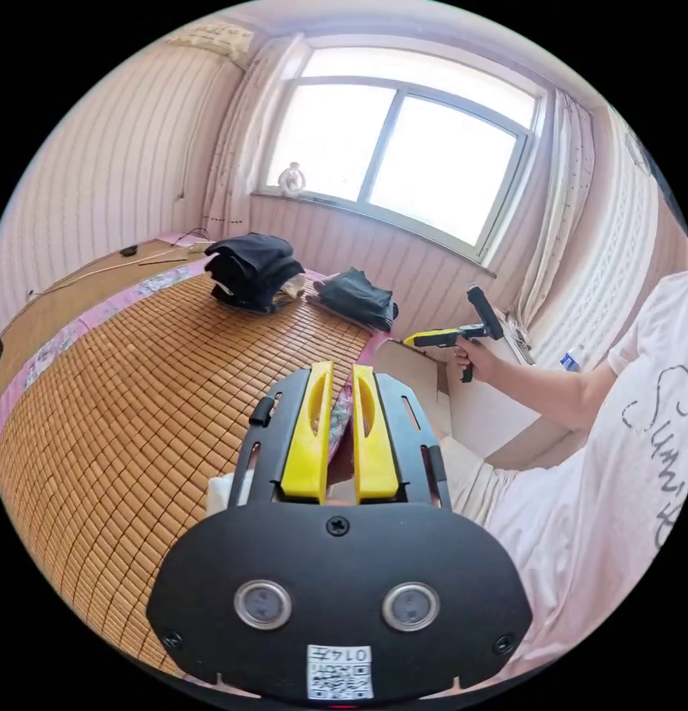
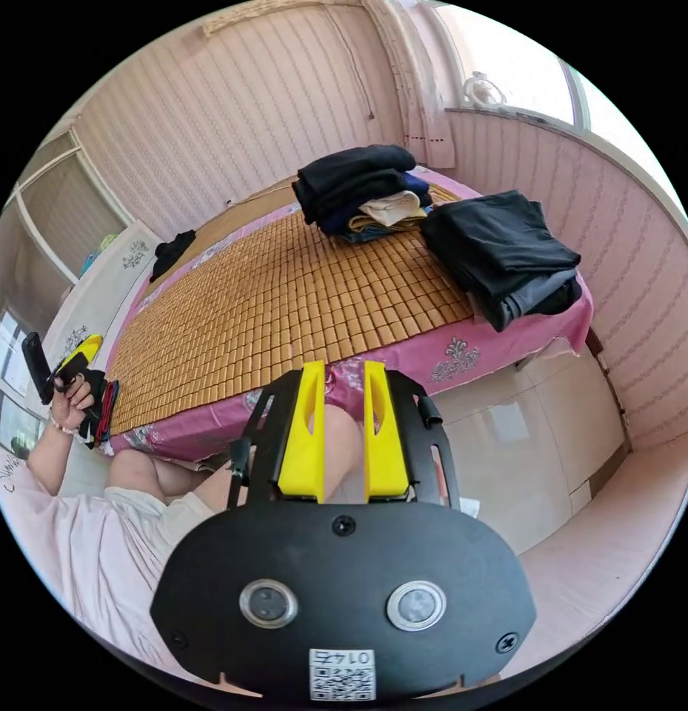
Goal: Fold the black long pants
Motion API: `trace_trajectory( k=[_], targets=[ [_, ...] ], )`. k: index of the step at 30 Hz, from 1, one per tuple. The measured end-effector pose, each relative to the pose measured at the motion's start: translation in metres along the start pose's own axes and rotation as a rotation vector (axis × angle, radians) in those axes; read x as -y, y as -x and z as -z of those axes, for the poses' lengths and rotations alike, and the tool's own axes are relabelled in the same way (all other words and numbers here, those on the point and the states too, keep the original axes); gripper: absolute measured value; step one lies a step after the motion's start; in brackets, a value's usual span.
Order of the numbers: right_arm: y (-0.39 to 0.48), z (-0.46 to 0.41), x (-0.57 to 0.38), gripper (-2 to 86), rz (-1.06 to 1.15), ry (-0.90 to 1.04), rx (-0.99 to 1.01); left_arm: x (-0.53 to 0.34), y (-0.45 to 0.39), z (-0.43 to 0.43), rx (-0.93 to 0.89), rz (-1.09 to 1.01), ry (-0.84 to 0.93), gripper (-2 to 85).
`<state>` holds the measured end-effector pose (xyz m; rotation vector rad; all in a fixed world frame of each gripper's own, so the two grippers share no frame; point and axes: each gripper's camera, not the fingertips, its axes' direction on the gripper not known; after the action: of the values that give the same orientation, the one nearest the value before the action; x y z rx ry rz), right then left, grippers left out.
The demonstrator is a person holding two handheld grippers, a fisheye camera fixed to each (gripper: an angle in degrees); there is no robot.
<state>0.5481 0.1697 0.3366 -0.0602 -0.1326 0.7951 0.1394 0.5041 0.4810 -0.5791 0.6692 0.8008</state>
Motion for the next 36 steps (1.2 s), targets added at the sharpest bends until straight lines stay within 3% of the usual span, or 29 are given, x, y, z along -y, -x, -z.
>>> trace_trajectory(
  k=[8,17,22,24,28,32,36],
  targets=[
    [-0.079,0.023,0.051,13.3,-0.022,-0.118,-0.168,0.106,0.001,-0.177,-0.058,-0.109,0.209,6.4],
    [-0.153,0.008,0.095,17.2,-0.008,-0.146,-0.366,0.216,0.033,-0.407,-0.071,0.004,0.382,9.7],
    [-0.206,0.006,0.107,12.0,-0.059,-0.090,-0.302,0.245,0.021,-0.495,-0.033,-0.080,0.428,11.5],
    [-0.224,0.025,0.103,5.8,-0.082,-0.153,-0.226,0.260,0.017,-0.513,0.006,-0.098,0.368,12.8],
    [-0.248,0.062,0.093,3.8,-0.159,-0.282,-0.017,0.274,-0.003,-0.544,-0.031,-0.072,0.403,14.2],
    [-0.238,0.108,0.096,3.0,-0.050,-0.412,0.258,0.279,-0.022,-0.560,0.140,-0.057,0.527,7.5],
    [-0.197,0.159,0.106,2.6,0.120,-0.492,0.343,0.285,-0.024,-0.499,0.230,-0.138,0.451,0.8]
  ],
)
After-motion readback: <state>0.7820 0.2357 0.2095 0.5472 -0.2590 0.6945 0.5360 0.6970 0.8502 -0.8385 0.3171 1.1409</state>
